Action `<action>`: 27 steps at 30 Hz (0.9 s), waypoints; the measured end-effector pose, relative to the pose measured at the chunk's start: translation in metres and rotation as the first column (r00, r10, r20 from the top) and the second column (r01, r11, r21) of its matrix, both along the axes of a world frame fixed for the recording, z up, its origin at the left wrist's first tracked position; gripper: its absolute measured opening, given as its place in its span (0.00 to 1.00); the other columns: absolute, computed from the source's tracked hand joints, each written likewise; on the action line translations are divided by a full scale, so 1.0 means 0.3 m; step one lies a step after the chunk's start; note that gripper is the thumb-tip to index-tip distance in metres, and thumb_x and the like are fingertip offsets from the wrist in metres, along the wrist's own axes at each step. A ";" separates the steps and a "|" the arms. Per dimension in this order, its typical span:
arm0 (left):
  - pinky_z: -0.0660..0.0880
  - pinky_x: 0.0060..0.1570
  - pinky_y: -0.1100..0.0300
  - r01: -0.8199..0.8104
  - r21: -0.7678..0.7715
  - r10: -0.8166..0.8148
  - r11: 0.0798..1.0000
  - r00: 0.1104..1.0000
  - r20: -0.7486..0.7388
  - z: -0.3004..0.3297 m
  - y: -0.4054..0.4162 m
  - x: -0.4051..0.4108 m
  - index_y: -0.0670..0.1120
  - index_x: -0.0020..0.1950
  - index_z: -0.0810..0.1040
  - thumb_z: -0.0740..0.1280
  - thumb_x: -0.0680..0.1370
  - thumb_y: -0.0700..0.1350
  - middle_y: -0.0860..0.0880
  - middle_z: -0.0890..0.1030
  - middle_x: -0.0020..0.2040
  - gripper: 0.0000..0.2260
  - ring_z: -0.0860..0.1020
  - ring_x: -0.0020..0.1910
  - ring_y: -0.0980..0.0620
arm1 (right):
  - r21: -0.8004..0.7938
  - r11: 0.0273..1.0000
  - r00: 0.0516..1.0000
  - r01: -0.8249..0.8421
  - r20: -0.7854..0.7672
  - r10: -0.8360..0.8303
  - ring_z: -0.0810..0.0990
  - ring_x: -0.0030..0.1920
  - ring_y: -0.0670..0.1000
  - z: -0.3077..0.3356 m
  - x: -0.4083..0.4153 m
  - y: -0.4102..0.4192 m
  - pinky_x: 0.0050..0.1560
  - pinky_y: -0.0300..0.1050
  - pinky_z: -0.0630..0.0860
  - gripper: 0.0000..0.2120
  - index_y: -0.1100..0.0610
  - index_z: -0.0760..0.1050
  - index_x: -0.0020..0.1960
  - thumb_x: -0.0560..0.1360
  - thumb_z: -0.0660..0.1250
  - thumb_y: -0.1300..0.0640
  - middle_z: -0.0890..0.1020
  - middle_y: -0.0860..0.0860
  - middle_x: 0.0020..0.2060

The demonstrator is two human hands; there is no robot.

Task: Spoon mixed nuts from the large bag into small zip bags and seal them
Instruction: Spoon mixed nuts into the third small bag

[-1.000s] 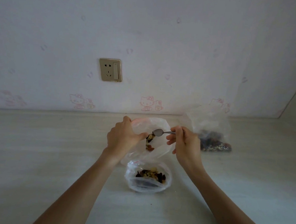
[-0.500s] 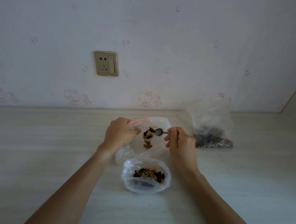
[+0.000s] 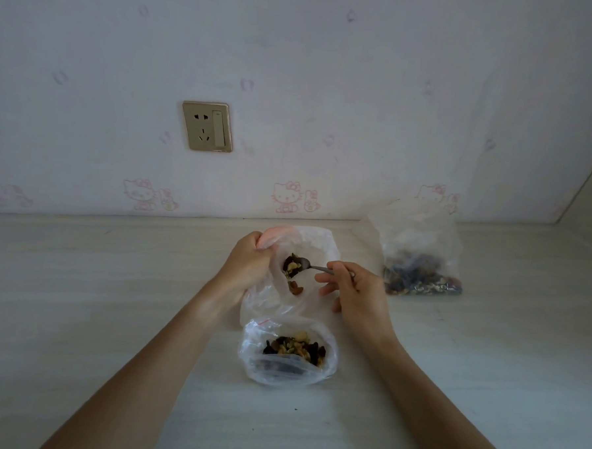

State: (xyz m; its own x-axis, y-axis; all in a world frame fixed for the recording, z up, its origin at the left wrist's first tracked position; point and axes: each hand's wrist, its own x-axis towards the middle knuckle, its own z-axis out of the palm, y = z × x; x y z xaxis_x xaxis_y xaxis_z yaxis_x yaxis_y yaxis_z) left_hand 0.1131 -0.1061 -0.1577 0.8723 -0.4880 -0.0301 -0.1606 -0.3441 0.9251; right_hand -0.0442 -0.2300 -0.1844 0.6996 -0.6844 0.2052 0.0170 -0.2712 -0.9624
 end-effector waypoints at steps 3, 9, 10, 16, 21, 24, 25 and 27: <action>0.80 0.42 0.58 0.004 -0.022 -0.003 1.000 1.000 0.027 -0.007 -0.005 -0.008 0.50 0.56 0.80 0.62 0.84 0.43 0.47 0.85 0.51 0.08 0.84 0.48 0.48 | 0.022 1.000 1.000 -0.009 -0.004 0.009 0.85 0.40 0.44 0.002 -0.005 0.003 0.34 0.37 0.78 0.12 0.49 0.81 0.50 0.86 0.60 0.55 0.88 0.44 0.42; 0.82 0.55 0.52 0.066 -0.030 -0.066 0.997 0.997 0.029 -0.005 -0.008 -0.016 0.51 0.60 0.80 0.62 0.85 0.43 0.50 0.86 0.52 0.10 0.85 0.53 0.51 | 0.172 0.985 1.000 0.008 -0.012 -0.006 0.86 0.42 0.50 0.022 -0.010 -0.009 0.34 0.39 0.78 0.16 0.58 0.80 0.52 0.87 0.56 0.54 0.89 0.49 0.41; 0.82 0.56 0.53 0.086 -0.037 -0.085 0.996 0.996 0.024 -0.004 -0.008 -0.016 0.52 0.61 0.80 0.62 0.85 0.43 0.50 0.86 0.53 0.10 0.84 0.55 0.52 | 0.206 0.979 1.000 0.004 -0.017 -0.001 0.87 0.42 0.51 0.026 -0.009 -0.013 0.34 0.40 0.79 0.16 0.59 0.80 0.53 0.87 0.56 0.53 0.89 0.50 0.42; 0.80 0.55 0.59 0.158 -0.075 -0.157 0.985 0.987 0.023 -0.011 -0.002 -0.017 0.54 0.62 0.79 0.63 0.85 0.42 0.53 0.87 0.56 0.10 0.84 0.57 0.57 | 0.409 0.911 0.998 -0.061 0.010 0.063 0.88 0.44 0.55 0.056 -0.021 -0.031 0.33 0.47 0.83 0.17 0.65 0.78 0.56 0.87 0.55 0.54 0.88 0.57 0.42; 0.77 0.42 0.72 0.169 -0.086 -0.165 0.982 0.985 0.052 -0.007 0.003 -0.022 0.56 0.59 0.79 0.62 0.86 0.40 0.55 0.87 0.53 0.12 0.85 0.51 0.64 | 0.395 0.916 0.998 -0.066 0.012 0.066 0.87 0.39 0.56 0.066 -0.026 -0.028 0.30 0.48 0.82 0.18 0.67 0.78 0.55 0.88 0.55 0.54 0.87 0.62 0.41; 0.76 0.41 0.74 0.169 -0.091 -0.164 0.981 0.984 0.068 -0.013 0.000 -0.025 0.50 0.63 0.79 0.62 0.86 0.38 0.54 0.86 0.53 0.11 0.84 0.48 0.67 | 0.402 0.911 0.995 -0.095 0.020 0.094 0.86 0.37 0.57 0.067 -0.021 -0.024 0.29 0.48 0.82 0.19 0.68 0.77 0.55 0.88 0.55 0.54 0.86 0.64 0.42; 0.75 0.40 0.75 0.165 -0.095 -0.158 0.982 0.984 0.077 -0.016 -0.001 -0.025 0.50 0.63 0.79 0.62 0.86 0.38 0.55 0.85 0.52 0.11 0.83 0.46 0.68 | 0.412 0.905 0.994 -0.106 0.026 0.105 0.86 0.37 0.57 0.067 -0.019 -0.025 0.28 0.48 0.82 0.19 0.68 0.77 0.55 0.88 0.55 0.55 0.86 0.65 0.43; 0.75 0.40 0.76 0.164 -0.098 -0.156 0.982 0.984 0.089 -0.022 -0.001 -0.025 0.49 0.63 0.79 0.62 0.86 0.37 0.56 0.85 0.51 0.11 0.83 0.44 0.70 | 0.435 0.892 0.992 -0.125 0.038 0.121 0.86 0.37 0.58 0.068 -0.019 -0.027 0.29 0.48 0.82 0.18 0.69 0.76 0.55 0.88 0.55 0.55 0.86 0.66 0.43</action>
State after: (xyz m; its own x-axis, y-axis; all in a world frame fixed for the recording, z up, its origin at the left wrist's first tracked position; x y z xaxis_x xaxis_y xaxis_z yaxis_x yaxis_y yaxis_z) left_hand 0.1057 -0.1063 -0.1644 0.7803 -0.6181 0.0954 -0.2811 -0.2104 0.9363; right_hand -0.0498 -0.2383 -0.1642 0.7836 -0.6153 -0.0862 0.0329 0.1797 -0.9832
